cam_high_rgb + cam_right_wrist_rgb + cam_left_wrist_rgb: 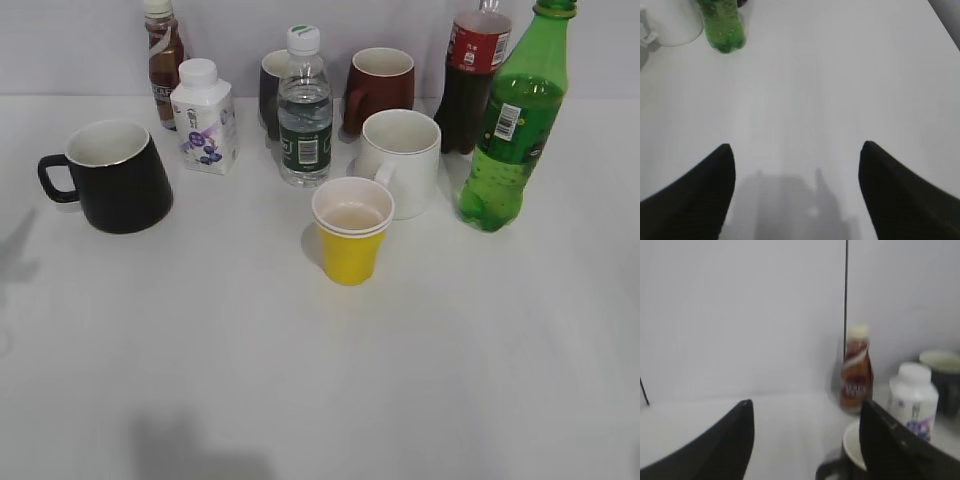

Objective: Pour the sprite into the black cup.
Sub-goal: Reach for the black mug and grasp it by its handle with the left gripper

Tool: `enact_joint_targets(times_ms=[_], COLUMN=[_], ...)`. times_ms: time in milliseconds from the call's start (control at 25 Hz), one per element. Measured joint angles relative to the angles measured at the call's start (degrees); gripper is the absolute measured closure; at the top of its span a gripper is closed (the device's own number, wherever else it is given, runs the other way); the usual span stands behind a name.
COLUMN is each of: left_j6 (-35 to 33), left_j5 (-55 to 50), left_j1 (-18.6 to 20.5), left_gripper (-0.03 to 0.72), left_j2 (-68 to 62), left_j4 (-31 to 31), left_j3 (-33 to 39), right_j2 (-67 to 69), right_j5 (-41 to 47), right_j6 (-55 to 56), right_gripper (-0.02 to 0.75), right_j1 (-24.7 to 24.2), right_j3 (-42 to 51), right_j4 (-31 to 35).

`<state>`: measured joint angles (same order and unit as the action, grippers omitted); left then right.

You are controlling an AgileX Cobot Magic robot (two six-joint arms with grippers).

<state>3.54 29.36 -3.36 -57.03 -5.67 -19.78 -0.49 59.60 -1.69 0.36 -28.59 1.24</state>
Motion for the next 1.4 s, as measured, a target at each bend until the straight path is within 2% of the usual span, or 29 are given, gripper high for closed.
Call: enact_joint_targets(times_ms=[280, 520, 720, 960, 1400], left_j6=[0.0, 0.0, 0.0, 0.0, 0.0], left_j5=[8.3, 27.4, 37.9, 39.6, 38.3], left_j1=[0.0, 0.0, 0.0, 0.0, 0.0], left_gripper=[0.207, 0.214, 0.230, 0.279, 0.286], left_j2=[-21.3, -38.5, -45.2, -48.9, -51.2], left_j4=[0.0, 0.0, 0.0, 1.9, 1.7], left_j3=[0.0, 0.0, 0.0, -0.6, -6.6], right_j2=[0.0, 0.0, 0.0, 0.0, 0.0], right_j5=[0.0, 0.0, 0.0, 0.0, 0.0], right_j6=[0.0, 0.0, 0.0, 0.0, 0.0], right_gripper=[0.164, 0.164, 0.164, 0.164, 0.164], right_j1=[0.0, 0.0, 0.0, 0.0, 0.0], right_j3=[0.0, 0.0, 0.0, 0.0, 0.0], right_j4=[0.0, 0.0, 0.0, 0.0, 0.0])
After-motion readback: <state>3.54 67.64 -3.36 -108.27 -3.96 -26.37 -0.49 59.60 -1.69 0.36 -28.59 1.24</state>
